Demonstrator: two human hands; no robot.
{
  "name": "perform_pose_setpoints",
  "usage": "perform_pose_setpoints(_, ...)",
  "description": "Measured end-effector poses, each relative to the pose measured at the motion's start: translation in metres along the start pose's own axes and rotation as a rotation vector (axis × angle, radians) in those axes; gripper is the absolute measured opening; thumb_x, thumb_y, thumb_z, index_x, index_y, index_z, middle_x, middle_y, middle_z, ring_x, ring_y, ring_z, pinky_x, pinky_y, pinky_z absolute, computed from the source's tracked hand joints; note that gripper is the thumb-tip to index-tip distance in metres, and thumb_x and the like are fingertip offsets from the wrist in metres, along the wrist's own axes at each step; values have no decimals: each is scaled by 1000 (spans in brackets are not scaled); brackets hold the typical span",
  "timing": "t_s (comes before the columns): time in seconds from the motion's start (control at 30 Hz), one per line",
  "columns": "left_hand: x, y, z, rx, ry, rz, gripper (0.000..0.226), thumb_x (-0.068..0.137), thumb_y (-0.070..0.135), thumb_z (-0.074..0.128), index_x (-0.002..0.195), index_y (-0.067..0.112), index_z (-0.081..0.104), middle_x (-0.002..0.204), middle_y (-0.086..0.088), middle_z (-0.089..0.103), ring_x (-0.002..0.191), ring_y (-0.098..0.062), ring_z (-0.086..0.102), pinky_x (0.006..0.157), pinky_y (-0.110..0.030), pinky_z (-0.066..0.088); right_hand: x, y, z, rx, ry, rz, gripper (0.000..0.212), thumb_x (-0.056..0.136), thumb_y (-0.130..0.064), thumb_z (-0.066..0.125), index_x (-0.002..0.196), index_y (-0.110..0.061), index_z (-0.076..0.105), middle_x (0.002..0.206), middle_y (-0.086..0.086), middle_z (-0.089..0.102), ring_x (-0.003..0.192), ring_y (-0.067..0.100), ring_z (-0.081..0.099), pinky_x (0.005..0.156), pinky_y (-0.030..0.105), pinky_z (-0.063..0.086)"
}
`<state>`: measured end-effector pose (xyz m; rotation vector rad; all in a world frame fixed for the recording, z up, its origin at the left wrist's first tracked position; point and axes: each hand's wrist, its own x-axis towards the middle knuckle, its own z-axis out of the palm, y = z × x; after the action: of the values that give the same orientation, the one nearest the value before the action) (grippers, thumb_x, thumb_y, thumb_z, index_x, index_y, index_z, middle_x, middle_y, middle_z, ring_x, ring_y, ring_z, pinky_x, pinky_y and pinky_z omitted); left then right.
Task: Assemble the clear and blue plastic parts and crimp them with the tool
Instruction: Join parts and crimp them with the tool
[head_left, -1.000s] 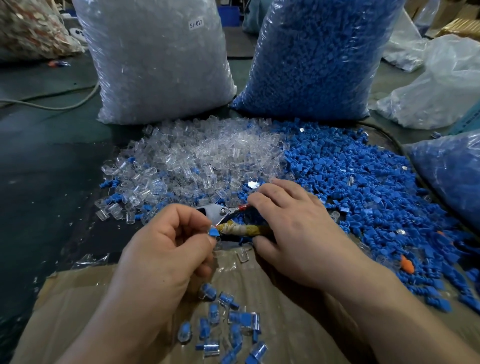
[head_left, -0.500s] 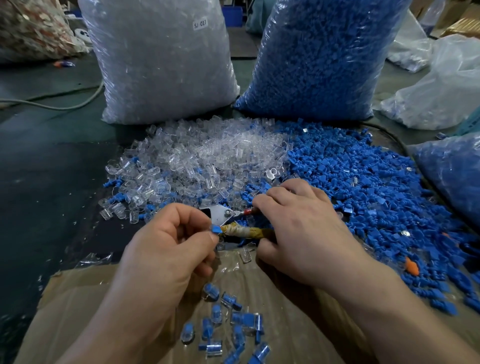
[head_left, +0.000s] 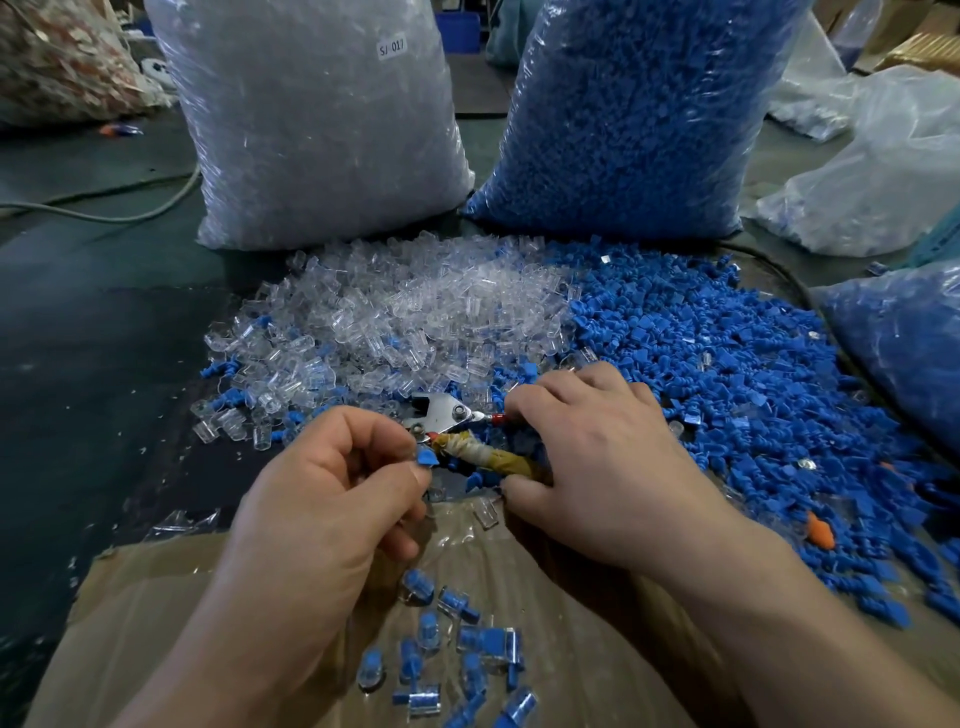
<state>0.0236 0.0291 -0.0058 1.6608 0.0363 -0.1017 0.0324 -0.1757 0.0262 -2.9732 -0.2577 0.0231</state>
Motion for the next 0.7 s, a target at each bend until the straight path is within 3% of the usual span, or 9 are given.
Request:
perform_pose_setpoints(0.07, 0, 0, 0, 3, 1, 4, 24, 84, 6, 73, 86, 30, 71, 65, -9, 69, 49, -20, 61, 47, -23, 51, 0, 1, 0, -8, -14, -5, 56, 81, -64, 50, 129, -35, 43, 123, -11, 54, 118, 21, 37, 99, 43, 31)
perform_pose_setpoints(0.17, -1, 2, 3, 14, 11, 17, 25, 84, 6, 73, 85, 30, 71, 64, -8, 69, 48, -20, 61, 48, -25, 51, 1, -1, 1, 16, 22, -2, 52, 82, -62, 53, 126, -35, 46, 116, -12, 57, 113, 20, 38, 97, 43, 32)
perform_pose_setpoints(0.33, -1, 4, 4, -34, 53, 12, 25, 83, 5, 73, 83, 30, 72, 64, -9, 69, 48, -18, 61, 44, -23, 49, -3, 2, -2, 68, 204, 7, 42, 78, -52, 52, 117, -35, 51, 105, -15, 56, 101, 14, 37, 87, 36, 28)
perform_pose_setpoints(0.43, -1, 4, 3, -46, 49, 30, 23, 81, 7, 74, 83, 30, 72, 67, -7, 69, 53, -19, 63, 49, -25, 52, -5, 7, -7, 196, 304, 33, 42, 81, -53, 51, 120, -38, 46, 107, -21, 51, 102, 8, 37, 89, 33, 28)
perform_pose_setpoints(0.57, -1, 5, 4, -49, 76, 66, 22, 80, 8, 74, 85, 29, 72, 69, -5, 69, 56, -19, 65, 51, -28, 53, -12, 14, -8, 260, 286, 4, 42, 85, -51, 57, 121, -37, 40, 104, -23, 44, 97, 3, 37, 90, 30, 31)
perform_pose_setpoints(0.7, -2, 11, 7, -141, 91, 46, 25, 83, 1, 69, 82, 26, 72, 66, -3, 69, 52, -15, 62, 46, -22, 50, -19, 12, -13, 335, 226, -57, 36, 83, -49, 50, 117, -40, 41, 100, -24, 47, 95, -3, 46, 75, 18, 39)
